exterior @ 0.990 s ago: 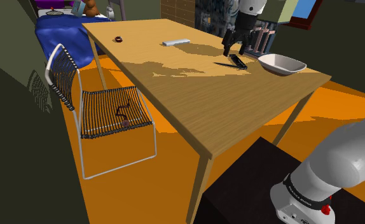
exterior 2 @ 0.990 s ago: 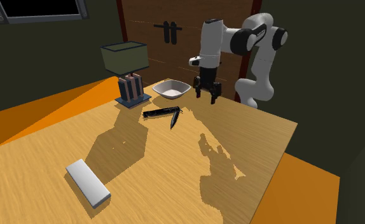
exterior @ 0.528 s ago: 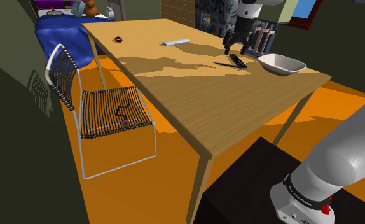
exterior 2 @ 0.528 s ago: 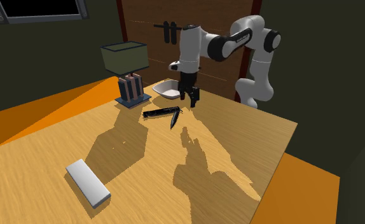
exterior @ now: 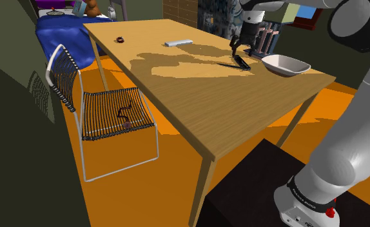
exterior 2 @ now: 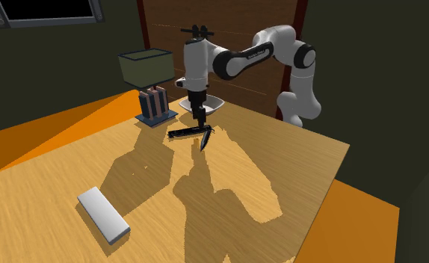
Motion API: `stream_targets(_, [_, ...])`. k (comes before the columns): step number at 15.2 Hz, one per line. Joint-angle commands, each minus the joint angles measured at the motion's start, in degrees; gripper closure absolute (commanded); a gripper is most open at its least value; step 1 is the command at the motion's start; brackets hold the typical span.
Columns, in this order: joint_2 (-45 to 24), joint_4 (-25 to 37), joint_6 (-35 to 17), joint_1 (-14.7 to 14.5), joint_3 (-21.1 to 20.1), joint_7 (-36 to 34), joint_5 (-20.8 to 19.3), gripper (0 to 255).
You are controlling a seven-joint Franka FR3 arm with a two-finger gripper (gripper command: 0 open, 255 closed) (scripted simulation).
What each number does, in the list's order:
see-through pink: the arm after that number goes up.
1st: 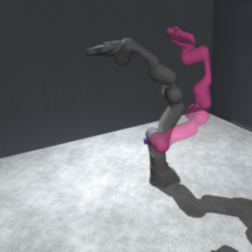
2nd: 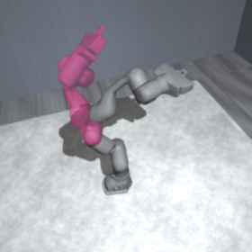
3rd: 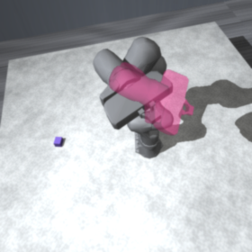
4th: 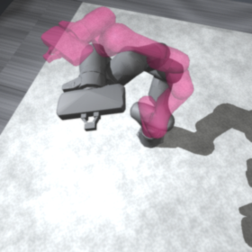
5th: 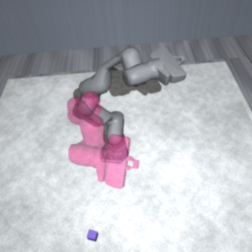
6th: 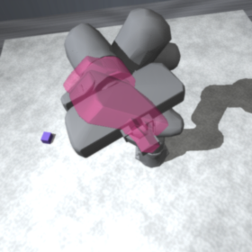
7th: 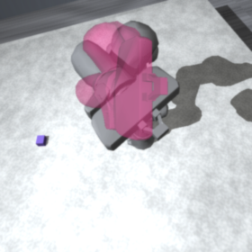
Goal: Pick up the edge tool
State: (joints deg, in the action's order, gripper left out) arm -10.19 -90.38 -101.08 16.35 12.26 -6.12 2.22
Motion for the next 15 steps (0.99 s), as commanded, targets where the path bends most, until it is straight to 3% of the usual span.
stream_targets(1, [-3.94,4.1,0.82,1.31,1.0,-0.72,0.6,0])
stream_targets(11, [-4.91,-0.65,-4.74,1.5,1.1,-0.85,0.8,0])
stream_targets(12, [-5.05,-0.53,-4.76,1.54,1.11,-0.79,0.84,255])
stream_targets(15, [-5.05,-0.57,-4.8,1.47,1.07,-0.9,0.83,255])
